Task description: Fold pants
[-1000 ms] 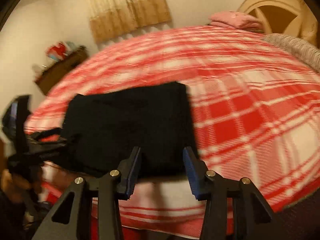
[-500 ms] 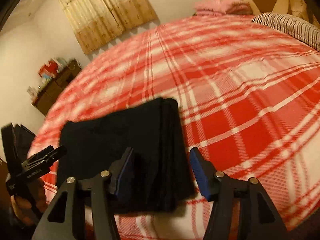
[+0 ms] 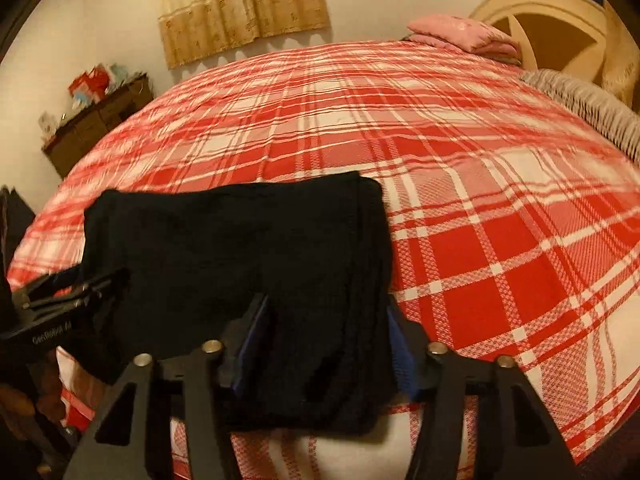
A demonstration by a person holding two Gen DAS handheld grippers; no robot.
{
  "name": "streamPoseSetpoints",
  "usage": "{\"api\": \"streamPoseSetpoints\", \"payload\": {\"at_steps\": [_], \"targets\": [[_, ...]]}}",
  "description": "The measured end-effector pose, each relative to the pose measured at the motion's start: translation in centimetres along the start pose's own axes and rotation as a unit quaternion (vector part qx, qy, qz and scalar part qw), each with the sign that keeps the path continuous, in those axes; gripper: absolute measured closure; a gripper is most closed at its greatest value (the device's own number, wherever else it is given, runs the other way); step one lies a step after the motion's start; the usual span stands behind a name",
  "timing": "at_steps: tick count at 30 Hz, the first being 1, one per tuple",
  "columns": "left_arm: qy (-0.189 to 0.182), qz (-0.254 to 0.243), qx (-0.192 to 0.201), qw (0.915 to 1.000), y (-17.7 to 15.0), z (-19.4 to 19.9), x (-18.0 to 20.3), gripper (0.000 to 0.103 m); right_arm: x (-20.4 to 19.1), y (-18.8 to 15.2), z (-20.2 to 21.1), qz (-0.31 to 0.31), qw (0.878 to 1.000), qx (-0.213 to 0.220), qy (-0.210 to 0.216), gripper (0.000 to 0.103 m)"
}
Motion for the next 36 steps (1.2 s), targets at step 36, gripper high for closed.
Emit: {"api": "streamPoseSetpoints", "payload": {"at_steps": [36], "targets": [[0.028,-0.024,-0.004,0.9993,0.1,0.2,0.7,0.063,-1.3,0.1,0.8,0.033,0.998,0.028,-0.044,0.068]]}}
Point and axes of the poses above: each gripper's, at about its wrist camera, not at the fingertips, and z roughly against the way its jaws point, x to its right, y to its top, the point moved 9 cm from there along -z, roughly the way its jaws point, and after that the axes turned 1 degree about x, right-handed, at the moved point
